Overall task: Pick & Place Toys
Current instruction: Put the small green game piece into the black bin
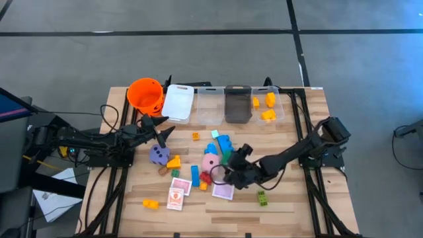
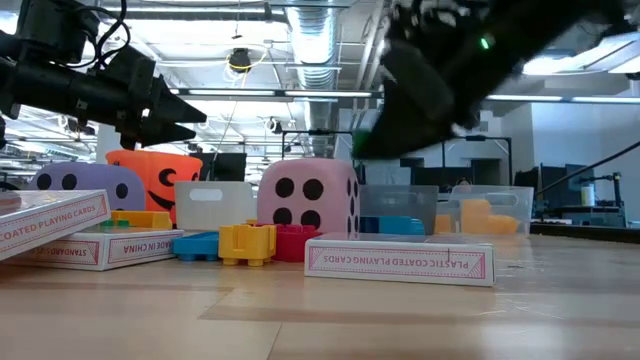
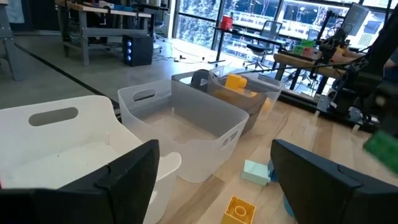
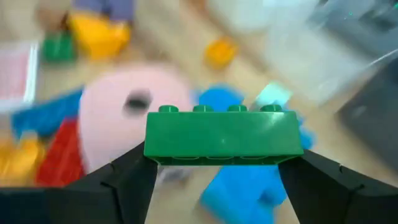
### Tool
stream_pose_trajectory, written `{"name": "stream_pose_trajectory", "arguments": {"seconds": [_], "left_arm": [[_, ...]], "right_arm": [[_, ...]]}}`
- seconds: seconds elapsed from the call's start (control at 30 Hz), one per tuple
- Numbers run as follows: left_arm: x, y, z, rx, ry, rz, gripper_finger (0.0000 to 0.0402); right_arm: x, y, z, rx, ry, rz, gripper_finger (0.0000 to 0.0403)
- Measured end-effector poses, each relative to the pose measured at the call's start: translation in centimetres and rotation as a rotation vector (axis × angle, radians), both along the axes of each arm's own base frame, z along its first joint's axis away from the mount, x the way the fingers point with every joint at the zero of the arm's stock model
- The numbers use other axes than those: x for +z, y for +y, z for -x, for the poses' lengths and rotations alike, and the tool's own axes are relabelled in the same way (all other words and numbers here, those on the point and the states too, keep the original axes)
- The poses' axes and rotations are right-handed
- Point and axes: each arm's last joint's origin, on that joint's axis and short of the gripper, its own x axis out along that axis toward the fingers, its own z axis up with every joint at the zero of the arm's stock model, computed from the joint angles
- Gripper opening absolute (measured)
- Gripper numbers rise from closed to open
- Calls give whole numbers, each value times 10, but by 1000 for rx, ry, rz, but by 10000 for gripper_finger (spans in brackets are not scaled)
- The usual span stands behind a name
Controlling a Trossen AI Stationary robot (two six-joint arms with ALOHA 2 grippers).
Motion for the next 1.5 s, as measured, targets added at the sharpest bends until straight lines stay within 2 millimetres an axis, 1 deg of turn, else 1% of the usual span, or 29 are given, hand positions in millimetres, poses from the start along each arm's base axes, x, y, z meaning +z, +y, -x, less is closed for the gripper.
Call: {"name": "stream_pose_trajectory", "arguments": {"seconds": [0.1, 0.27, 0.37, 0.43, 0.5, 0.6, 0.73, 0.87, 1.03, 1.13, 1.33, 1.5], "left_arm": [[0, 0, 0, 0, 0, 0, 301], [-1, 0, 0, 1, 8, 12, 301], [-4, 0, 0, 4, 13, 42, 301], [-5, 0, 1, 4, 24, 45, 301], [-6, 0, 1, 5, 37, 47, 301], [-6, 0, 1, 5, 38, 47, 301], [-6, 0, 1, 5, 35, 47, 301], [-5, 0, 1, 4, 22, 46, 301], [-5, 0, 1, 4, 23, 46, 301], [-5, 0, 0, 4, 23, 46, 301], [-5, 0, 0, 4, 21, 45, 301], [0, 0, 0, 3, -26, 37, 301]], "right_arm": [[20, -4, 1, -81, -83, 73, 292], [48, -22, 15, -284, -191, 239, 292], [59, -39, 30, -385, -208, 271, 292], [65, -54, 41, -456, -210, 254, 293], [69, -71, 52, -518, -176, 243, 293], [71, -90, 65, -581, -92, 263, 293], [68, -110, 79, -643, -14, 257, 293], [62, -127, 86, -715, 1, 221, 293], [51, -141, 88, -782, 29, 61, 293], [50, -144, 83, -769, 19, -5, 293], [55, -142, 65, -592, -4, -137, 293], [60, -141, 52, -460, -35, -167, 293]]}}
